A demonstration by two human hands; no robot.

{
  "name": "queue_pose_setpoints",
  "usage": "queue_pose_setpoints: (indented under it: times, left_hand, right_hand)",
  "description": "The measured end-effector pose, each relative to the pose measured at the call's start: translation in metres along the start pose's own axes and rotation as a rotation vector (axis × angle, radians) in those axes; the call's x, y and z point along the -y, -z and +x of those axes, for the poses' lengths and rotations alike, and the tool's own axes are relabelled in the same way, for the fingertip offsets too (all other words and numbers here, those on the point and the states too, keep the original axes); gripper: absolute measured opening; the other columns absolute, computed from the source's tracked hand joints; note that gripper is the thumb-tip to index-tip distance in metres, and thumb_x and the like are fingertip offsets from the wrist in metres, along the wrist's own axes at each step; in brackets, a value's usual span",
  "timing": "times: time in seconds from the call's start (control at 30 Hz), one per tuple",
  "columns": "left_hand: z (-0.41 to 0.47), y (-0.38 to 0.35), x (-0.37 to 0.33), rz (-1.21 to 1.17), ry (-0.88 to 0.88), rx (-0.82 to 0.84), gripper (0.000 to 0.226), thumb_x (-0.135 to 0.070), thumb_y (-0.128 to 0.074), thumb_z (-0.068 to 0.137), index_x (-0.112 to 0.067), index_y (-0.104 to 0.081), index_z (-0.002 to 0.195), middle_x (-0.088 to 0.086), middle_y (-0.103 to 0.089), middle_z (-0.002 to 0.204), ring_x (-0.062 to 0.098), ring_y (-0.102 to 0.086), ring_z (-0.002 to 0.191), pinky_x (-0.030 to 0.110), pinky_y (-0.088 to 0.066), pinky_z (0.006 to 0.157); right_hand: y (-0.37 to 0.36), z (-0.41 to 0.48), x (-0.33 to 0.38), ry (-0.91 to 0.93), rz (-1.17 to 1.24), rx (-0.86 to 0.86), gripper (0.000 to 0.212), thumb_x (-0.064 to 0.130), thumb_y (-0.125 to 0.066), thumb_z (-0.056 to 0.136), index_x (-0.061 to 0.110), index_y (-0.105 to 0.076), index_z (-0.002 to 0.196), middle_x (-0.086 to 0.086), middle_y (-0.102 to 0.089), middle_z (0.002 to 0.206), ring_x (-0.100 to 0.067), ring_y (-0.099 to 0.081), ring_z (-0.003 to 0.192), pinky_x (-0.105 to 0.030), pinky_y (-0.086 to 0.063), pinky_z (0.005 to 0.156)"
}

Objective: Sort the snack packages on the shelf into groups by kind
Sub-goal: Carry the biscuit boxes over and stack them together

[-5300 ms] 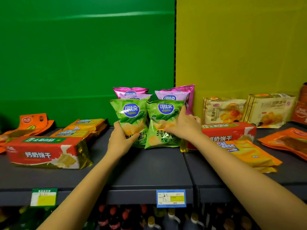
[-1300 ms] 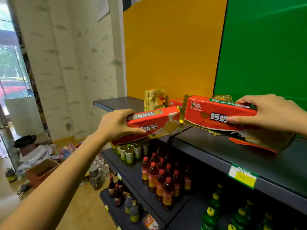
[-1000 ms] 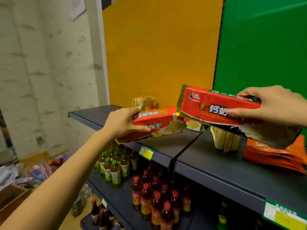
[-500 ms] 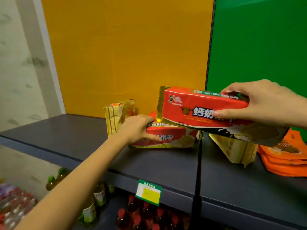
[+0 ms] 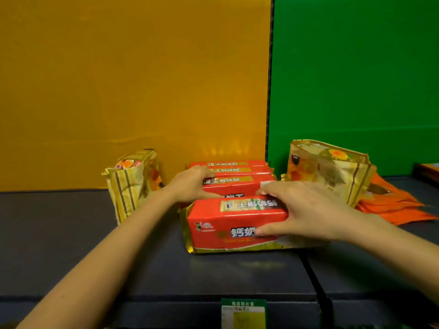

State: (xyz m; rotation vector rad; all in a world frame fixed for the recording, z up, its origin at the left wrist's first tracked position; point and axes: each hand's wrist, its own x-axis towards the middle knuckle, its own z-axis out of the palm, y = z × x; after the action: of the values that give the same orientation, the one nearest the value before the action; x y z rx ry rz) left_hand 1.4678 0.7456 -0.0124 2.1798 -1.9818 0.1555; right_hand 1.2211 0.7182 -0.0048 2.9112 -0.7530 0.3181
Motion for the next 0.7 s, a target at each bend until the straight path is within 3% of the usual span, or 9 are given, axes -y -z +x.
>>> queue_pose_setpoints:
  times: [0.07,0.13,0.23,0.3,0.4,0.5,0.57,0.63,0.7]
  left_hand:
    - [-0.004,0.007,0.007,-0.158,-0.006,-0.053,0.058,-0.047,-0.065,0.079,-0.013,-0.057,0.125,0.006,-0.058,0.125,0.019,-0.052,0.116,0.029,-0.042,0.094]
    - [-0.013,0.011,0.015,-0.297,0.041,-0.227,0.049,-0.044,-0.062,0.083,-0.012,-0.060,0.121,0.005,-0.059,0.123,0.016,-0.052,0.114,0.026,-0.040,0.091]
    - [-0.036,0.006,0.016,-0.574,0.217,-0.445,0.049,-0.042,-0.054,0.088,-0.015,-0.052,0.129,0.002,-0.052,0.132,0.012,-0.044,0.119,0.030,-0.038,0.099]
    - [-0.049,-0.001,0.011,-0.777,0.319,-0.444,0.058,-0.044,-0.051,0.089,-0.017,-0.039,0.139,0.002,-0.043,0.143,0.014,-0.042,0.126,0.031,-0.039,0.101]
    - [-0.064,-0.010,0.004,-0.961,0.399,-0.398,0.066,-0.045,-0.049,0.090,-0.019,-0.025,0.146,-0.002,-0.034,0.147,0.008,-0.039,0.116,0.021,-0.038,0.085]
    - [-0.068,-0.016,0.015,-1.166,0.471,-0.373,0.070,-0.046,-0.049,0.089,-0.018,-0.023,0.148,-0.002,-0.030,0.153,0.012,-0.037,0.130,0.023,-0.029,0.094]
    - [-0.070,-0.021,0.017,-1.291,0.494,-0.313,0.054,-0.045,-0.048,0.090,-0.018,-0.041,0.136,-0.007,-0.044,0.142,0.010,-0.045,0.124,0.025,-0.029,0.096]
    - [-0.068,-0.032,0.020,-1.390,0.526,-0.300,0.024,-0.042,-0.045,0.093,-0.025,-0.057,0.102,-0.009,-0.062,0.120,0.007,-0.056,0.104,0.026,-0.035,0.093]
    - [-0.070,-0.042,0.012,-1.435,0.469,-0.269,0.020,-0.044,-0.040,0.094,-0.036,-0.058,0.091,-0.018,-0.072,0.092,0.002,-0.063,0.095,0.024,-0.043,0.084]
  right_hand:
    - [-0.011,0.013,0.006,0.013,0.026,0.015,0.073,0.077,-0.046,0.068,0.036,-0.032,0.127,0.015,-0.048,0.138,-0.005,-0.054,0.116,-0.022,-0.046,0.088]
    - [-0.020,0.026,0.009,0.021,0.042,0.002,0.070,0.076,-0.046,0.069,0.033,-0.031,0.123,0.013,-0.050,0.137,-0.007,-0.056,0.115,-0.023,-0.048,0.087]
    - [-0.031,0.044,0.010,0.013,-0.017,-0.084,0.072,0.077,-0.044,0.071,0.031,-0.034,0.125,0.011,-0.049,0.137,-0.010,-0.052,0.119,-0.027,-0.045,0.093]
    - [-0.038,0.052,0.011,0.013,-0.085,-0.169,0.074,0.079,-0.039,0.071,0.031,-0.039,0.127,0.010,-0.049,0.136,-0.011,-0.047,0.122,-0.029,-0.037,0.100]
    - [-0.044,0.055,0.007,-0.004,-0.160,-0.361,0.080,0.082,-0.035,0.069,0.030,-0.046,0.130,0.004,-0.052,0.134,-0.019,-0.047,0.124,-0.036,-0.029,0.108]
    - [-0.050,0.034,-0.005,-0.191,0.170,-0.452,0.106,0.078,-0.054,0.061,0.028,-0.017,0.147,0.004,-0.021,0.155,-0.015,-0.020,0.142,-0.036,-0.014,0.113]
    - [-0.054,0.018,-0.007,-0.311,0.606,-0.396,0.121,0.065,-0.067,0.055,0.026,0.000,0.149,0.007,-0.009,0.157,-0.011,-0.016,0.143,-0.034,-0.018,0.114]
    - [-0.053,0.010,-0.004,-0.399,0.969,-0.275,0.120,0.045,-0.074,0.063,0.024,0.007,0.149,0.011,-0.027,0.147,-0.007,-0.032,0.132,-0.028,-0.029,0.107]
    - [-0.054,0.012,-0.003,-0.435,1.139,-0.180,0.106,0.029,-0.069,0.077,0.023,0.008,0.149,0.018,-0.039,0.121,-0.003,-0.041,0.114,-0.021,-0.033,0.095]
